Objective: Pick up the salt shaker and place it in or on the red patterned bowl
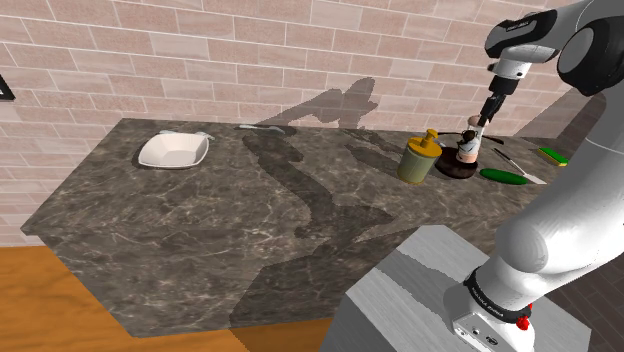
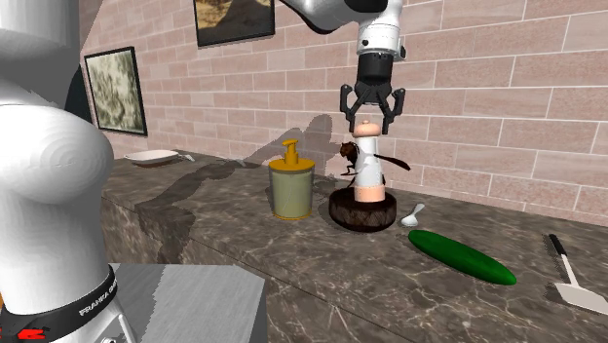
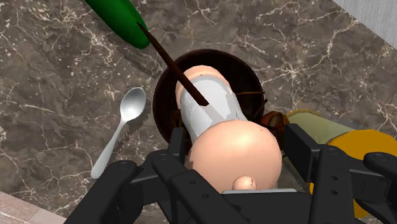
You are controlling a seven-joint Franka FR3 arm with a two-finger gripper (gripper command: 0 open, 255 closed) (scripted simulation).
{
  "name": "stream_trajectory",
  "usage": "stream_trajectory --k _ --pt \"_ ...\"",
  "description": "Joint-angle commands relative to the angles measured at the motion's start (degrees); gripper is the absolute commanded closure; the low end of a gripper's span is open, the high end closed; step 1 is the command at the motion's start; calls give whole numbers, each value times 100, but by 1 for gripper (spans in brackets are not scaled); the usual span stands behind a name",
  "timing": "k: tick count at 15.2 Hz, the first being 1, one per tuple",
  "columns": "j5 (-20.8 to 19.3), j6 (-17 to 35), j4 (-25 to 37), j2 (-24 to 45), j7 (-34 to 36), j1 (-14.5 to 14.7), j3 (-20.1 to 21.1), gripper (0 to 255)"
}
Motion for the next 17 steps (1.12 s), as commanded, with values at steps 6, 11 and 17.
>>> stream_trajectory --k 6,11,17 --pt "1 3 2 1 -1 -1 0 0" --pt "9 -387 410 22 -5 -14 -5 0" --pt "33 -746 816 75 -20 -37 -12 0"
